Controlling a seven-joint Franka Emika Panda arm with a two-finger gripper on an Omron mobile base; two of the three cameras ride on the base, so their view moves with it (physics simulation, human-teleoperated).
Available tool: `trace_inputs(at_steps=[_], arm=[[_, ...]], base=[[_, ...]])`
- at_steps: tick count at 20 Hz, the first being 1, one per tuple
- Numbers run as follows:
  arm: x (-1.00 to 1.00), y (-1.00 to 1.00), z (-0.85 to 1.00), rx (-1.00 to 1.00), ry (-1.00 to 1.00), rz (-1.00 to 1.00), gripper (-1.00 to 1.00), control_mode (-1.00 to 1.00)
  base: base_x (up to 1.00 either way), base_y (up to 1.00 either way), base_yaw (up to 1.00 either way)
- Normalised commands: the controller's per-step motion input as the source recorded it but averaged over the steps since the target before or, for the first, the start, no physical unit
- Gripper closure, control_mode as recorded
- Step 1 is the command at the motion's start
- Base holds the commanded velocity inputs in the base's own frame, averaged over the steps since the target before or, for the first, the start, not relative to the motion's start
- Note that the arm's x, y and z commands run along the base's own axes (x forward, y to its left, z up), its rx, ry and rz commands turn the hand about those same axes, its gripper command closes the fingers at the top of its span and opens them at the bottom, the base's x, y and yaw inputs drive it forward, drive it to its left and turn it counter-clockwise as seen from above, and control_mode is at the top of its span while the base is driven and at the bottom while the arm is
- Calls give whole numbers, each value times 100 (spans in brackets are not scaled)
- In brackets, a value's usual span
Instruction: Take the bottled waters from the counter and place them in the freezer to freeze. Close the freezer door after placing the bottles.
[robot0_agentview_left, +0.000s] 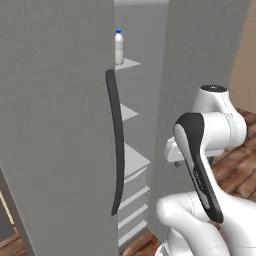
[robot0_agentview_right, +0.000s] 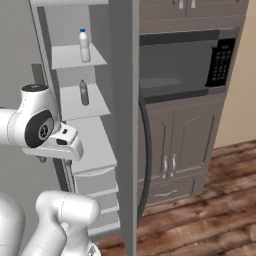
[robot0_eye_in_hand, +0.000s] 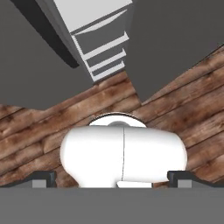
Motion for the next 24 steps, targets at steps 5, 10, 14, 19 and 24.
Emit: trace_inputs(at_steps=[5, 10, 14, 19, 24], arm=[[0, 0, 0, 0, 0, 0, -100, 100], [0, 0, 0, 0, 0, 0, -100, 100], [0, 0, 0, 0, 0, 0, -100, 100], [0, 0, 0, 0, 0, 0, -100, 100], [0, 0, 0, 0, 0, 0, -100, 100]], base=[[-38, -40, 23], [-46, -37, 30], [-30, -43, 35], [-7, -51, 35], [0, -78, 28]])
